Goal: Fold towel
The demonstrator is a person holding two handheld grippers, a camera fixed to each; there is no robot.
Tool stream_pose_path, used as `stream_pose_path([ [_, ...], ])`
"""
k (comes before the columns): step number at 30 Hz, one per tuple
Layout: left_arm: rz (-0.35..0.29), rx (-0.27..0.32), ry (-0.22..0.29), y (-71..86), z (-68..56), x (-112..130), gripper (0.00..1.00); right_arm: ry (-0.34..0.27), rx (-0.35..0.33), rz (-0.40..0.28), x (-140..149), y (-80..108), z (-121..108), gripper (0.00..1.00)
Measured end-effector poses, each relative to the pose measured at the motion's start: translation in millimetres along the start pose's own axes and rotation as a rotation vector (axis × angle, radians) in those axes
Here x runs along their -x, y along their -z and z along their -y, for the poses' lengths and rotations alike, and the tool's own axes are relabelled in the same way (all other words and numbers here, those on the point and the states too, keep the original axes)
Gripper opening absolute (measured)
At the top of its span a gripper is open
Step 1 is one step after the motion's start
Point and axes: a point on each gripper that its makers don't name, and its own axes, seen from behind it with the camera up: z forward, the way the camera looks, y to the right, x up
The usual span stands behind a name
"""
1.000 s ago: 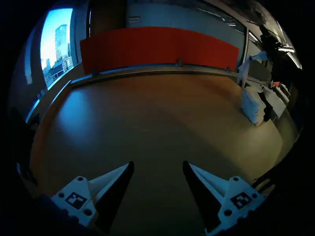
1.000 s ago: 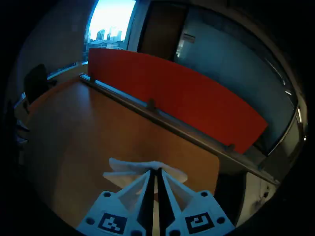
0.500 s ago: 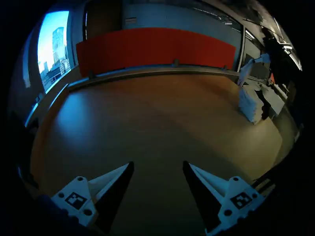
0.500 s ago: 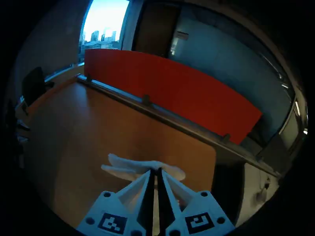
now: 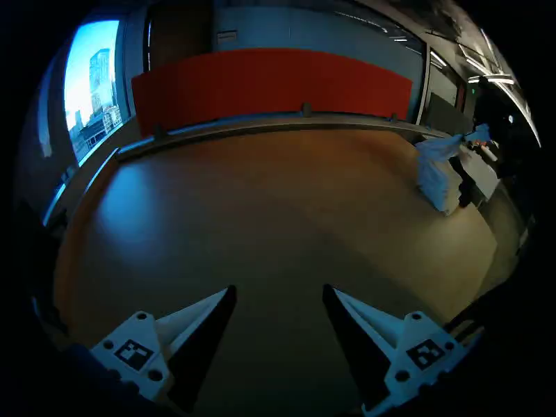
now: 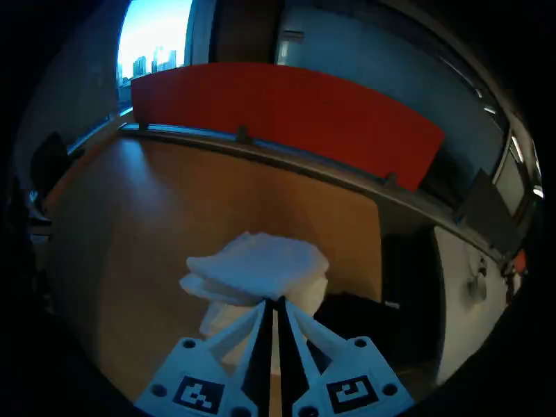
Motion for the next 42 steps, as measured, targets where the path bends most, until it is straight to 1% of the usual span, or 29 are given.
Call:
stream_pose_path([
  [6, 0.002, 0.0, -0.004, 2.3, 1.0, 1.1, 0.92, -0.052, 0.009, 0.052, 40.2, -2.2, -3.4, 0.04],
  [14, 0.005, -0.001, -0.011, 3.9, 1.1, 2.6, 0.92, -0.101, 0.034, 0.09, 62.3, -7.3, -19.5, 0.04],
  [24, 0.009, -0.007, -0.008, 6.1, 0.8, 6.4, 0.92, -0.106, 0.049, 0.129, 79.7, -12.8, -26.2, 0.04],
  [32, 0.011, -0.008, -0.016, 5.8, 0.9, 6.4, 0.92, -0.132, 0.06, 0.123, 81.2, -18.9, -28.3, 0.05],
  [37, 0.013, -0.007, -0.016, 4.9, 0.9, 6.7, 0.92, -0.128, 0.061, 0.124, 82.9, -20.5, -26.6, 0.06],
  [39, 0.014, -0.006, -0.018, 4.8, 0.8, 6.8, 0.92, -0.123, 0.063, 0.127, 84.3, -21.3, -26.5, 0.07],
  [42, 0.015, -0.006, -0.021, 4.7, 0.4, 6.7, 0.92, -0.118, 0.071, 0.133, 86.0, -22.6, -27.8, 0.13],
])
